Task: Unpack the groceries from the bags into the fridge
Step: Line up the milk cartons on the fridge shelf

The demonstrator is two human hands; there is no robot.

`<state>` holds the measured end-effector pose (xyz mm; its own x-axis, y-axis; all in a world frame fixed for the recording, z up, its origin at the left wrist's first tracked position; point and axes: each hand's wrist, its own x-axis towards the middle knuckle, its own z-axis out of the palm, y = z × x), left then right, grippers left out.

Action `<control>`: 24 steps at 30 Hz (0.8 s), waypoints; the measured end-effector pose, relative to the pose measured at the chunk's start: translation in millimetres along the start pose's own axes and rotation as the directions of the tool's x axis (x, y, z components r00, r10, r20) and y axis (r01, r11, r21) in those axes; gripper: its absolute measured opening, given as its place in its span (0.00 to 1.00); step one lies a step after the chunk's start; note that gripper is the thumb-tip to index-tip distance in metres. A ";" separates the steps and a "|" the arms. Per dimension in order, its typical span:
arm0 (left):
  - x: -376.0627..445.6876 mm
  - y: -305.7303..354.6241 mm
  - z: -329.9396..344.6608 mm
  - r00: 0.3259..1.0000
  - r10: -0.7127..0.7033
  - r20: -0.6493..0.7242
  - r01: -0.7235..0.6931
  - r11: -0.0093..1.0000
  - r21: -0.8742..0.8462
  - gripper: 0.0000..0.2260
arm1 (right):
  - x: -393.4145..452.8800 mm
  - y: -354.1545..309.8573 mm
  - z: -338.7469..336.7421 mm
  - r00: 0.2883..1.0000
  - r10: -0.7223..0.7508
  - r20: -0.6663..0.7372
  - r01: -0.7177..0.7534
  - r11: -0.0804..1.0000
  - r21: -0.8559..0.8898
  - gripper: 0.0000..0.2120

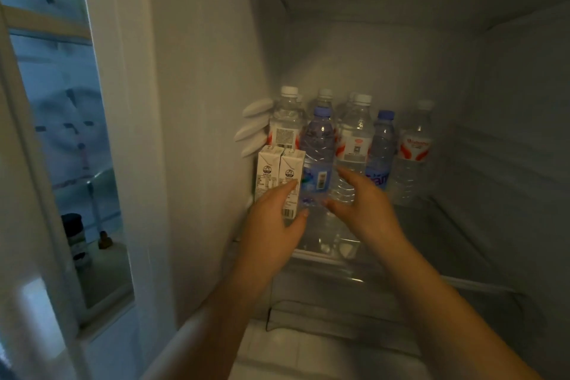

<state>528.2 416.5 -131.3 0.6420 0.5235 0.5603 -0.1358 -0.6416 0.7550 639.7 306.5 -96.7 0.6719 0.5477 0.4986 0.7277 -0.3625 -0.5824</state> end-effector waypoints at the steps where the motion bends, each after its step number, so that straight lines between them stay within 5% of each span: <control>1: -3.4 5.4 -2.0 0.998 0.054 0.022 -0.055 0.998 0.038 0.23 | -9.5 0.7 -9.0 1.000 0.003 -0.016 -0.003 0.999 -0.042 0.29; 7: -37.8 22.6 -15.2 0.948 0.255 0.191 -0.297 0.923 0.244 0.24 | -87.6 -4.8 -47.2 0.992 0.025 -0.123 -0.057 0.962 -0.267 0.32; 13: -109.5 25.6 -26.6 0.858 0.321 0.402 -0.428 0.878 0.213 0.24 | -197.7 -28.0 -61.5 0.968 0.183 -0.171 -0.238 0.885 -0.401 0.32; 19: -204.7 40.8 -26.5 0.720 0.353 0.597 -0.512 0.851 0.115 0.24 | -328.9 -52.0 -72.6 0.892 0.396 -0.215 -0.451 0.774 -0.444 0.30; 24: -290.0 62.9 -8.8 0.537 0.447 0.715 -0.583 0.810 -0.069 0.24 | -445.5 -67.7 -83.6 0.776 0.533 -0.337 -0.631 0.653 -0.420 0.29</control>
<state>326.8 229.3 -243.3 0.8237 -0.4070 0.3948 -0.5359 -0.7861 0.3079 302.6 24.1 -225.7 0.9559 -0.0220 0.2928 0.1094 -0.8986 -0.4250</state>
